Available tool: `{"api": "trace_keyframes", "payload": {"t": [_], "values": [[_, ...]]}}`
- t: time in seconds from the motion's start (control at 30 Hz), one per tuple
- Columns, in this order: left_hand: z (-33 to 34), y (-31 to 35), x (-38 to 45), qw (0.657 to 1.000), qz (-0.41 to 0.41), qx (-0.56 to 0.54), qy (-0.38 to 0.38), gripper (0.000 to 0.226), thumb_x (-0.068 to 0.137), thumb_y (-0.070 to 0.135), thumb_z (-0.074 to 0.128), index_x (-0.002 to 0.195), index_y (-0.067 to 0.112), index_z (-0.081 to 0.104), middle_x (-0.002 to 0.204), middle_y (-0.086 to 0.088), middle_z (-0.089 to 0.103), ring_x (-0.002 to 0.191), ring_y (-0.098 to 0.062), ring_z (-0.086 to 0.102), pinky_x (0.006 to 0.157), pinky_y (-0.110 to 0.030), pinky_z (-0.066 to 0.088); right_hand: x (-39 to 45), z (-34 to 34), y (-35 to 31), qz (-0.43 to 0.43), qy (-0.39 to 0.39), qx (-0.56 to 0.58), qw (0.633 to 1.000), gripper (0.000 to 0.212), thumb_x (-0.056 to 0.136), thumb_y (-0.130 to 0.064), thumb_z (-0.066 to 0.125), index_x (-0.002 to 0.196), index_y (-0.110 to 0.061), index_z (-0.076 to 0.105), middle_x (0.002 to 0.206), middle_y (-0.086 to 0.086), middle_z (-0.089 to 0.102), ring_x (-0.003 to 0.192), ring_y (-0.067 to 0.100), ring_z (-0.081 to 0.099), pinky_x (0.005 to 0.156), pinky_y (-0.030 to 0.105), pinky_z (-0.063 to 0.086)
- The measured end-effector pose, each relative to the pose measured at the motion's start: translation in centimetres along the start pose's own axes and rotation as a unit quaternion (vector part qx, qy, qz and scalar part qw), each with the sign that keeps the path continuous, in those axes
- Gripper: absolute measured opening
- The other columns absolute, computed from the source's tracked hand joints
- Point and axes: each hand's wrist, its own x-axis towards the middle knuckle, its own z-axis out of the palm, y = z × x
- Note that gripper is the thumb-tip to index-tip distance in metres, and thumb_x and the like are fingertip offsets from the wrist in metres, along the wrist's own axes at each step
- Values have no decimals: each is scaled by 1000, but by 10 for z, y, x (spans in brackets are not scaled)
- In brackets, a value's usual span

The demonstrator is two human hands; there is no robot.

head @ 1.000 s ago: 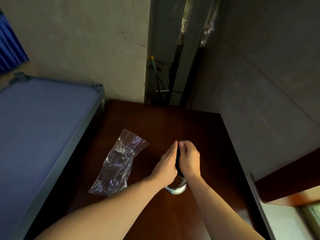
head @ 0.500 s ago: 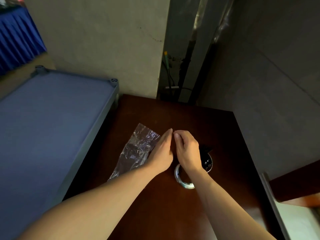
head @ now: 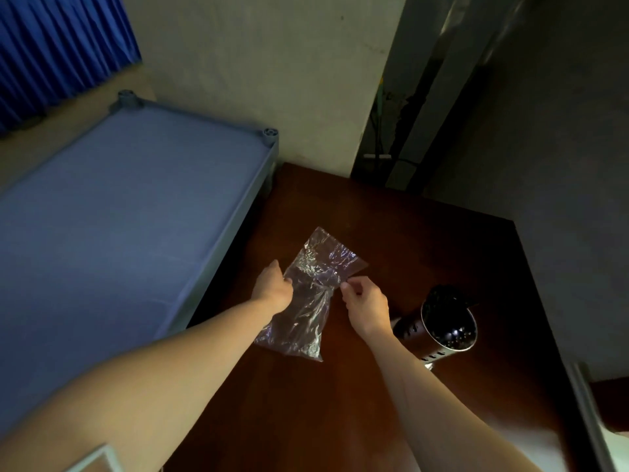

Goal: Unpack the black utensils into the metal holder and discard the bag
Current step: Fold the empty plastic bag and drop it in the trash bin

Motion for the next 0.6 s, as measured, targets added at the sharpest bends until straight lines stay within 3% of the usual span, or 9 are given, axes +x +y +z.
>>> {"api": "trace_keyframes", "payload": {"t": [0.1,0.23,0.33,0.43,0.53,0.6], "values": [[0,-14,14,998,-46,-29,-30,63,105,19,48,159,9,17,164,-13,27,150,-30,30,122,-40,26,9,8,13,58,-4,18,998,34,101,-38,58,125,-15,62,114,3,70,106,21,68,94,44,57],[5,-18,36,995,-60,-59,-52,62,105,22,49,158,9,20,162,-13,32,148,-30,34,121,-44,29,26,20,22,134,-25,68,988,47,99,-44,58,136,-14,56,116,2,68,109,22,66,99,47,54],[8,-12,50,992,-61,-97,-57,60,104,25,51,157,10,26,159,-13,37,145,-30,37,120,-45,32,36,31,24,178,-43,134,974,53,100,-43,59,140,-10,51,101,-1,65,103,22,66,95,44,56],[13,-9,59,984,-69,-157,-58,60,101,27,58,154,11,35,152,-13,48,139,-30,46,116,-44,37,40,42,24,197,-46,206,957,49,99,-40,61,137,-10,53,108,2,68,105,21,66,91,40,56],[19,-10,63,974,-81,-207,-47,48,98,25,63,141,7,52,131,-15,65,122,-29,62,107,-42,47,42,51,23,194,-30,223,955,41,100,-36,62,131,-10,59,111,6,71,103,21,68,91,40,57],[22,-12,64,970,-82,-225,-38,31,96,23,66,123,7,64,110,-10,72,104,-25,70,92,-33,51,42,55,24,188,-11,225,956,33,101,-31,61,125,-9,63,104,7,73,95,18,69,85,37,59]]}}
